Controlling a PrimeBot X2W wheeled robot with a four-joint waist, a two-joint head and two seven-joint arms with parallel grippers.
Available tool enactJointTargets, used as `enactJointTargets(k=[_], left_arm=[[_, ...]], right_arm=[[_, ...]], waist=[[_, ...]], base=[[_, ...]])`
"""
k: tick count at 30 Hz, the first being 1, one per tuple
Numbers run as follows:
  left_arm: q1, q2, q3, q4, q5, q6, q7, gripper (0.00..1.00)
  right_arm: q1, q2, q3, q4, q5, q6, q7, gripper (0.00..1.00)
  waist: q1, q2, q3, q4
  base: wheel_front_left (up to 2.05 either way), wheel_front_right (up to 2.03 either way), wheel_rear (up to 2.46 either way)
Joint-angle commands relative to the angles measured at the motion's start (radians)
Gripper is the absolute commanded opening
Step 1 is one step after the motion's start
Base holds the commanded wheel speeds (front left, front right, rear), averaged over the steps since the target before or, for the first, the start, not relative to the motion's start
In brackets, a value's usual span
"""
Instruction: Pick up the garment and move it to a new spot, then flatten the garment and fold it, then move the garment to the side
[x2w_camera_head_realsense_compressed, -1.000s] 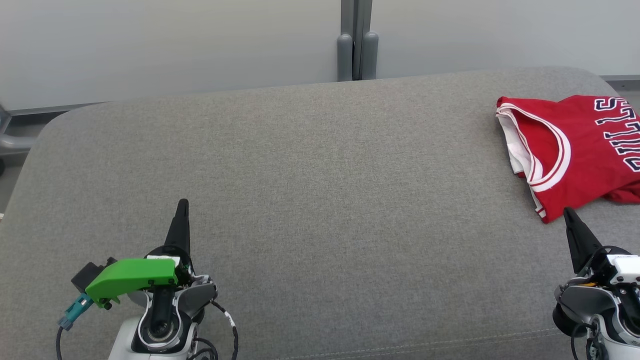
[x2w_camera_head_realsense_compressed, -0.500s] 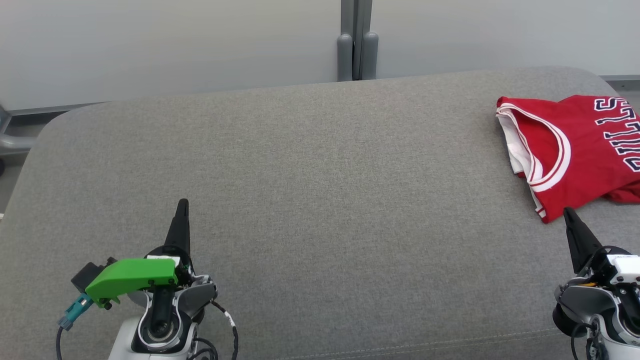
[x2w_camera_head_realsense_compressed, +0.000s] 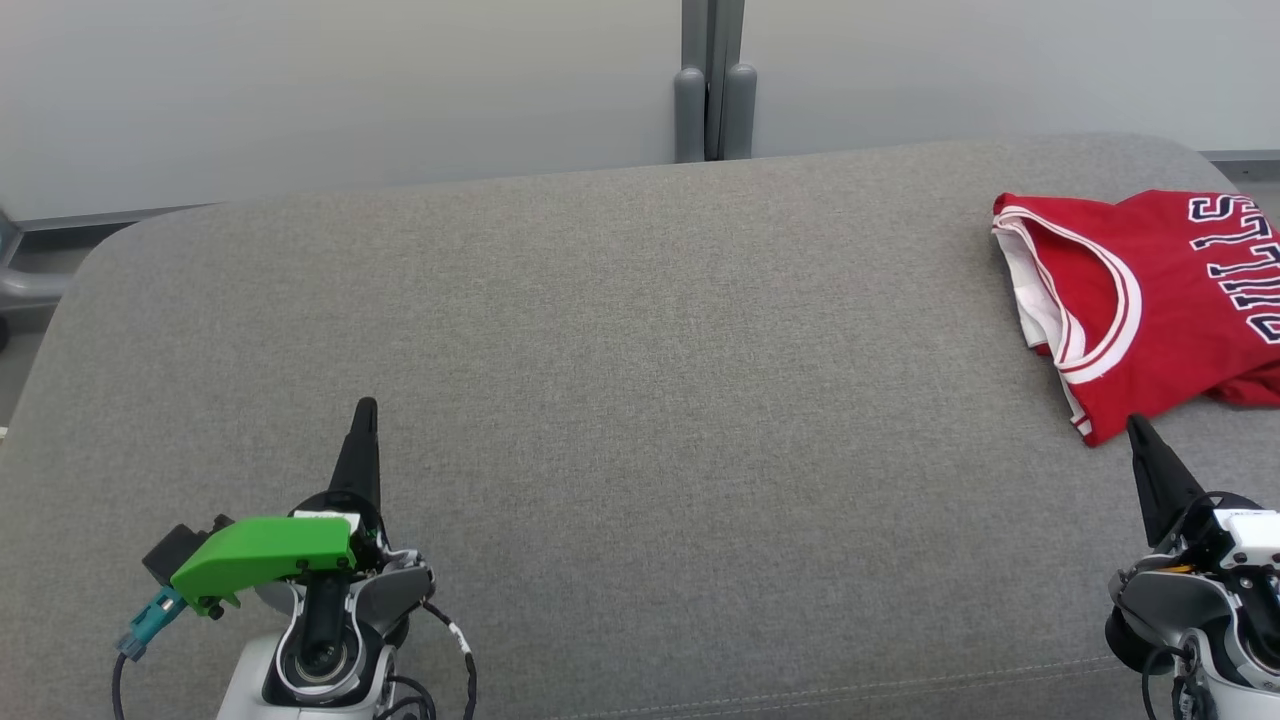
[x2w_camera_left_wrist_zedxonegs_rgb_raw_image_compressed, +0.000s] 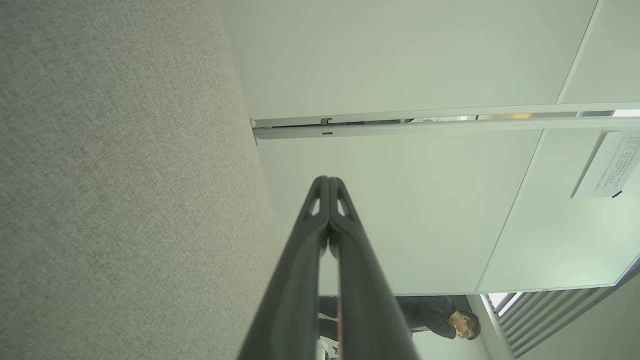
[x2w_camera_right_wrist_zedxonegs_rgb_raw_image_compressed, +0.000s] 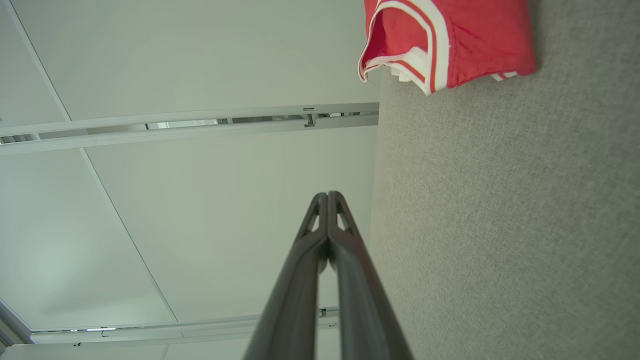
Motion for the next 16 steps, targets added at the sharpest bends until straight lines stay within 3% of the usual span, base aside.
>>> enactJointTargets(k=[1,16], left_arm=[[-0.010,0.001,0.003,-0.003,-0.011,-0.003,0.005,0.00],[-0.010,0.001,0.003,-0.003,-0.011,-0.003,0.005,0.00]], right_arm=[[-0.008,-0.005,-0.001,0.001,0.005,0.001,0.002,0.00],[-0.008,-0.005,-0.001,0.001,0.005,0.001,0.002,0.00]], waist=[[0.0000,0.0000,0.000,0.000],[0.0000,0.0000,0.000,0.000]], base=[[0.00,0.00,0.00],[0.00,0.00,0.00]])
